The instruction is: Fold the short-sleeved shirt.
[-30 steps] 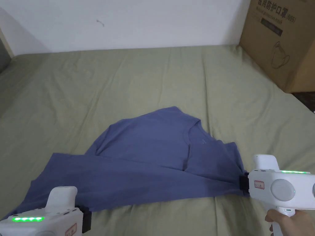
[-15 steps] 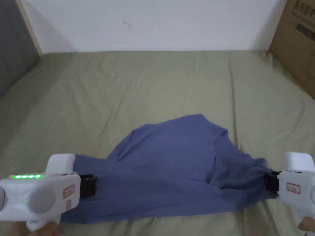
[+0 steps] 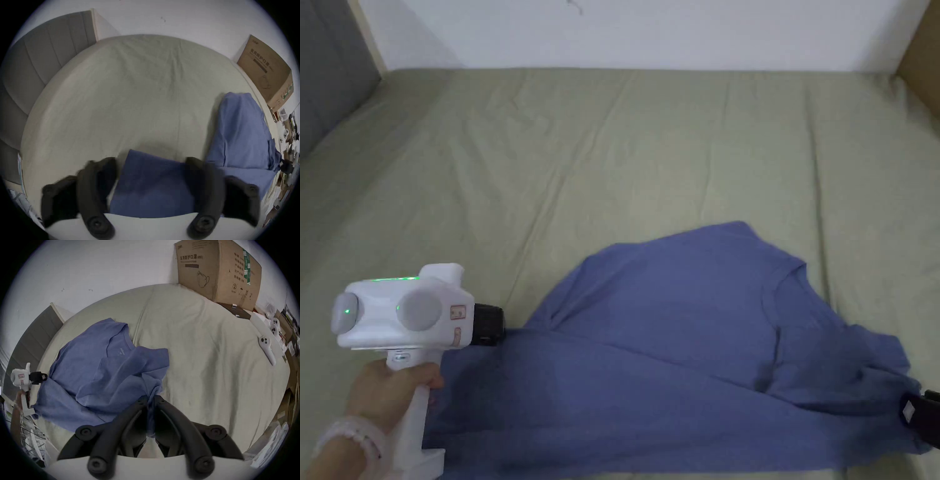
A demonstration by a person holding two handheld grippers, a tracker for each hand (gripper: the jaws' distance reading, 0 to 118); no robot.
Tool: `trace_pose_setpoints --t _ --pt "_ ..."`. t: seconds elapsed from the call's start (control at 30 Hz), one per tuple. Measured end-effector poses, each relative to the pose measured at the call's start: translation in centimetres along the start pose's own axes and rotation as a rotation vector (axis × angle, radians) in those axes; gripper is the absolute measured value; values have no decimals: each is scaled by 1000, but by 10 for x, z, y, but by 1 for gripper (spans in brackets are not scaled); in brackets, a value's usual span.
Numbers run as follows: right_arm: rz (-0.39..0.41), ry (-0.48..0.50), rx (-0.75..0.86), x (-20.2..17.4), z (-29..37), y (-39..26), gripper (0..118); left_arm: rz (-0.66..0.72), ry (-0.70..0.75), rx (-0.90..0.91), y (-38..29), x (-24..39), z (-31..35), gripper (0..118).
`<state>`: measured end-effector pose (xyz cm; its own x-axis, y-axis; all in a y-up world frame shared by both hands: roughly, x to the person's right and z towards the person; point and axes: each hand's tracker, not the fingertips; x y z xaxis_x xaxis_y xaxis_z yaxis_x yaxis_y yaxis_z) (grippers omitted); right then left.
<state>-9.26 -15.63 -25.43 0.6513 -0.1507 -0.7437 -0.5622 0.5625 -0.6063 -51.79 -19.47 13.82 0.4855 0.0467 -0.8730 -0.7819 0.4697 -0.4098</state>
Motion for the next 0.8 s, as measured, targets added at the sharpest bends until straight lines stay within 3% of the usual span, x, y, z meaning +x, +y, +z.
trace_pose_setpoints --t 0.07,0.1,0.13,0.2,0.23,0.57,0.8 --pt "3 -6 -5 -1 -3 -1 7 -10 2 49 -7 4 8 76" --pt "3 -8 -6 -1 -5 -1 7 -22 1 53 -8 5 11 69" --pt "2 -7 -6 -2 -6 -1 7 -50 19 66 -9 7 13 57" --pt "-4 -5 -7 -3 -7 0 7 -62 27 71 -7 6 17 12" --pt "-8 2 -8 -4 -7 0 7 -58 20 63 -6 5 17 2" --pt "-35 30 51 -25 24 38 7 -55 -8 153 15 4 87 2" --pt "18 67 165 -56 60 108 7 -84 82 343 49 8 177 2"
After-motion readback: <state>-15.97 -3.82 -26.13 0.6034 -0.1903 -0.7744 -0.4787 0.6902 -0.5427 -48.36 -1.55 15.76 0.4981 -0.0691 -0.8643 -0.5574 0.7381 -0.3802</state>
